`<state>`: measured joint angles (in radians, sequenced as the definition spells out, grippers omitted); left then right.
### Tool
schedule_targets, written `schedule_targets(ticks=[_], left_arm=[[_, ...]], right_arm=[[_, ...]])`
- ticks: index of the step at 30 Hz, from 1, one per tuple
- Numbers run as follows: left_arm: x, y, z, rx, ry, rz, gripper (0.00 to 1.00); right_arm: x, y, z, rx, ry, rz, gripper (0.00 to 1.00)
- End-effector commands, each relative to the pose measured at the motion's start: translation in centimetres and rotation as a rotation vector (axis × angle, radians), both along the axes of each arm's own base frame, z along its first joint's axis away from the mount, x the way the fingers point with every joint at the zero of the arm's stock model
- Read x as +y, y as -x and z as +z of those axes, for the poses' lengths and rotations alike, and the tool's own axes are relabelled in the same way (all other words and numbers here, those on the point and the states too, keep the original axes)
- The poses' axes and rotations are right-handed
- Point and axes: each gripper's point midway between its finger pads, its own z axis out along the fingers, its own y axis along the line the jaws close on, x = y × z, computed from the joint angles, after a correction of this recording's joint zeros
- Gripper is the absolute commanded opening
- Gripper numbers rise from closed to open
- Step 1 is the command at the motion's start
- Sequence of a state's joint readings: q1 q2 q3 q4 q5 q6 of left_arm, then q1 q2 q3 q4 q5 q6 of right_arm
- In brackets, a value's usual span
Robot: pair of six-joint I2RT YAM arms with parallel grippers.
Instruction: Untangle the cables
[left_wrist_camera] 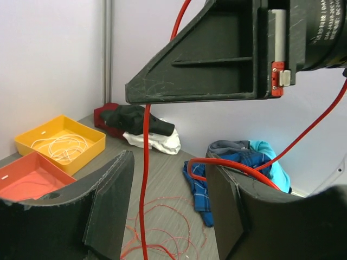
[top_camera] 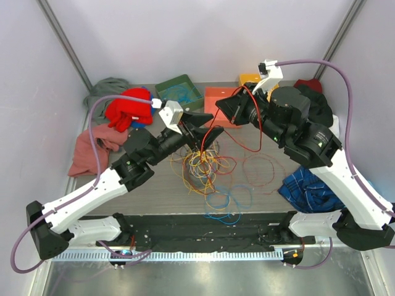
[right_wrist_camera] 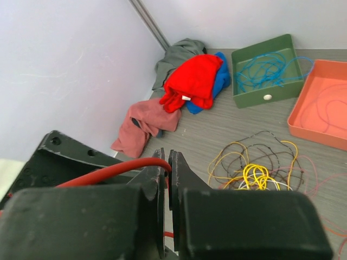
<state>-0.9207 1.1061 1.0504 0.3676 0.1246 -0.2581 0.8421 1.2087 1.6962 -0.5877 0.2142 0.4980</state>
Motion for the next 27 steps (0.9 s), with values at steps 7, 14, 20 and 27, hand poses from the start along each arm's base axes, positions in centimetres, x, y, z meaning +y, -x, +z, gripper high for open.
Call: schedule_targets(ticks=[7,14,20,27], left_arm=[[1.4,0.9,2.1,-0.063,0.077,0.005,0.62],[0.4,0.4,1.2,-0.052,0.066,-0.004,0.62],[-0.9,-0.1,0.4,-0.037,0.049,-0.026,0.10],[-0.6,0.0,0.3,-0.032,0.025,-0.022,0.00]], right_arm=[[0.4,0.8,1.5,-0.016,-0.025,0.051,0.01],[2.7,2.4,1.2,0.041,-0.058,0.187,0.01],[2.6,2.8,1.5,0.044,-0.069,0.197,0.01],[1.3,2.3,0.7,0.025,-0.030,0.139,0.25]])
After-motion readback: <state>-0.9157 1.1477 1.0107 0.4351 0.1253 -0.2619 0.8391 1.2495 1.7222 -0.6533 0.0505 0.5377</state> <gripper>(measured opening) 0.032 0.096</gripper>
